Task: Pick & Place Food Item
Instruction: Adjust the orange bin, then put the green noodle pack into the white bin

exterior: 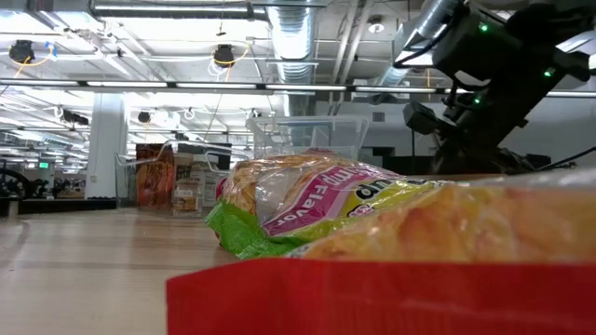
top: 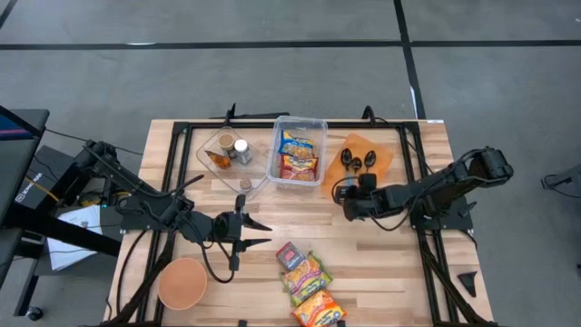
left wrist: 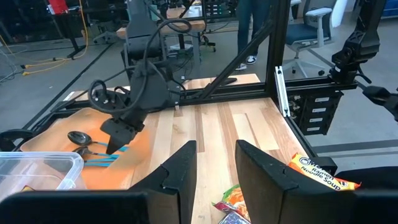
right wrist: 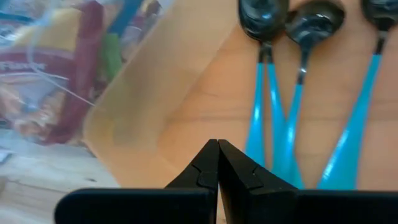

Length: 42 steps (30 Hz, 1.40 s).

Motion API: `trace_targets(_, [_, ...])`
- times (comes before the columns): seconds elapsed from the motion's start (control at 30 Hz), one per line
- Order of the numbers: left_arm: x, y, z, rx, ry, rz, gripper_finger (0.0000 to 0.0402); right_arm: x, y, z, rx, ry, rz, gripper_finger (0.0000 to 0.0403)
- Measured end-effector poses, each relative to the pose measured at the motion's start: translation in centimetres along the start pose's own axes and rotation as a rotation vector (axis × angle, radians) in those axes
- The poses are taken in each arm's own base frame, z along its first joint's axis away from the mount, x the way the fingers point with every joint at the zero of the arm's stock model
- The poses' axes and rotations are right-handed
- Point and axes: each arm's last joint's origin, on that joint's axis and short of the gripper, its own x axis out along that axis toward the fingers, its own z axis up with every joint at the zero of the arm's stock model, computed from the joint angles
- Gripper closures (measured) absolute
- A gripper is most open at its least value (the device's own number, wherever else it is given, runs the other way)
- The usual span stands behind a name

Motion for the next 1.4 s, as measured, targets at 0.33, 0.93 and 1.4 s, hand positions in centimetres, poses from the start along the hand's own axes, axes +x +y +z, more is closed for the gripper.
trace_targets(0.33, [0.0,0.0,0.0,0.0,0.0,0.0,0.0298,-0.1,0.5,0.0,0.01,-0.02,0.043,0.0403])
trace_targets(0.93, [0.0,0.0,0.0,0.0,0.0,0.0,0.0298,-0.5,0.3,-0.3,-0.031,-0.06,0.04,0.0403])
trace_targets(1.4, [0.0,0.0,0.0,0.001,0.001,0.0,0.0298,-3.7,-0.7,-2.3,-0.276,-0.133,0.114,0.0403])
